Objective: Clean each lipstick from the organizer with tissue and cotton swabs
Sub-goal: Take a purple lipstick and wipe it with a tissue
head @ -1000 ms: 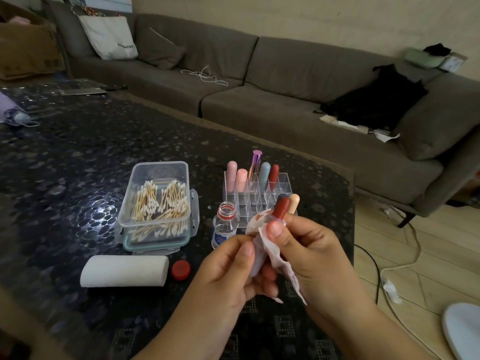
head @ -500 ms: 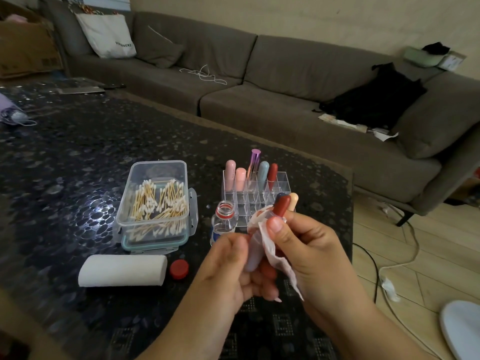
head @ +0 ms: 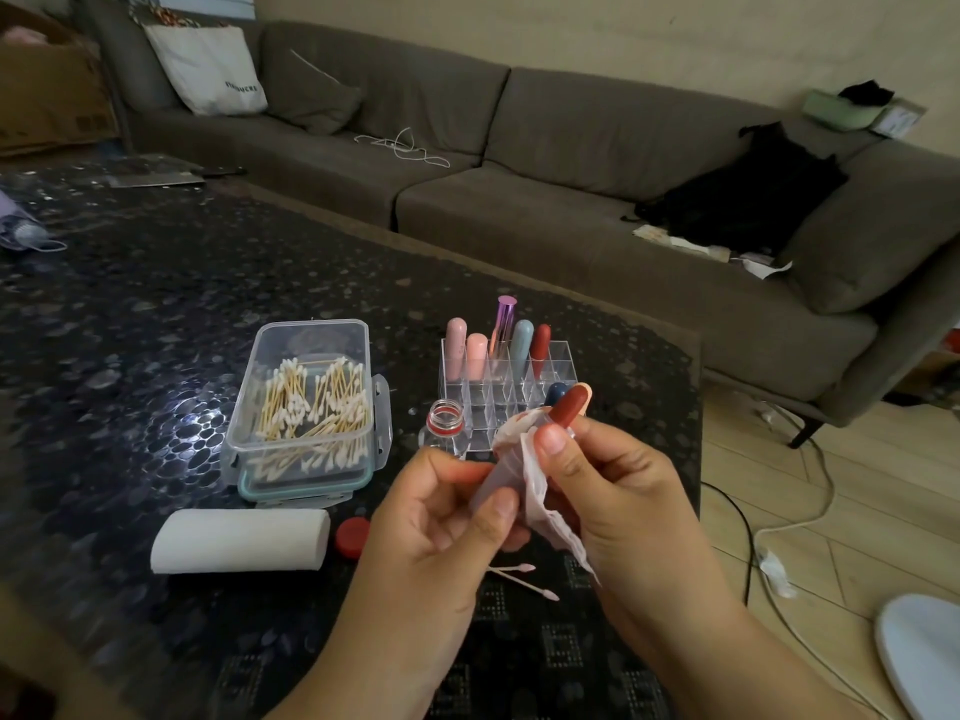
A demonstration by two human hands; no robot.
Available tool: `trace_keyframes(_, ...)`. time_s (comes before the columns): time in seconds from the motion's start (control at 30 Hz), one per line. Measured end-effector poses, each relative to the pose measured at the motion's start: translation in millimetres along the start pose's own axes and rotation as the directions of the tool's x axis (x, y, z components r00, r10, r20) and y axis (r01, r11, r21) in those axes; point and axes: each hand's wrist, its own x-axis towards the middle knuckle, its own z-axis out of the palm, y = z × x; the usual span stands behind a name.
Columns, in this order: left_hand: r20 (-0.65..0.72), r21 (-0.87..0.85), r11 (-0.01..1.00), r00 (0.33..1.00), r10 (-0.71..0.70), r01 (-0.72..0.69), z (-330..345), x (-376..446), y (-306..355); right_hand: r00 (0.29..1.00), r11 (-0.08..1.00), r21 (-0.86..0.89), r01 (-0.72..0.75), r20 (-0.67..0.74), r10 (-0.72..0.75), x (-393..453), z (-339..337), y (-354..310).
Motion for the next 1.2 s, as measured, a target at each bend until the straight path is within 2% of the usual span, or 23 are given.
trace_keyframes(0.17, 0.102, -0.112, 0.975, 0.978, -0.182, 0.193, 3.4, -2.8, 2.6, 1.0, 1.0, -0.028, -0.004, 0.009, 0.005, -0.8, 1.4, -2.7)
trace_keyframes(0.23, 0.092, -0.094, 0.98, 0.982, -0.167, 0.176, 3.6, -2.2, 4.8, 0.999, 1.0, -0.004, 0.006, 0.033, -0.006, -0.6, 1.2, -1.8)
trace_keyframes(0.33, 0.074, -0.061, 0.994, 0.993, -0.09, 0.095, 0.0, -0.1, 5.1, 1.0, 1.0, -0.004, 0.021, -0.003, -0.021, 0.6, 1.7, 1.9)
trace_keyframes(0.43, 0.037, -0.012, 0.999, 0.998, -0.045, 0.046, -0.7, -0.1, 0.9, 1.0, 0.998, 0.07, -0.001, 0.009, 0.001, -0.6, 4.9, 0.1)
trace_keyframes(0.53, 0.015, -0.038, 0.997, 0.998, -0.065, 0.066, 0.8, -0.2, -0.7, 1.0, 0.997, 0.071, -0.006, 0.0, 0.006, -2.1, 7.3, -1.6)
trace_keyframes(0.6, 0.044, -0.039, 0.993, 0.993, -0.112, 0.113, 0.1, -0.2, 0.4, 1.0, 1.0, -0.007, 0.022, 0.006, -0.022, -3.2, 8.0, -2.8)
trace_keyframes(0.7, 0.079, -0.054, 0.981, 0.98, -0.181, 0.186, 0.6, -0.4, 4.6, 1.0, 1.0, 0.013, 0.024, 0.018, -0.024, -3.4, 6.0, -2.4)
trace_keyframes(0.83, 0.048, -0.07, 0.987, 0.989, -0.139, 0.142, 2.0, -0.7, 6.7, 0.998, 0.998, 0.051, 0.038, 0.045, -0.04, -1.9, 3.7, -0.6)
trace_keyframes(1.07, 0.014, -0.065, 0.998, 1.0, -0.024, 0.025, -5.5, 4.4, 4.7, 0.996, 0.997, -0.008, 0.079, 0.04, -0.079, -0.6, 2.2, 4.2)
trace_keyframes(1.2, 0.028, -0.079, 0.992, 0.995, -0.097, 0.099, -3.0, 2.0, 7.6, 0.999, 0.999, -0.024, 0.044, 0.0, -0.044, -1.7, 1.4, -0.4)
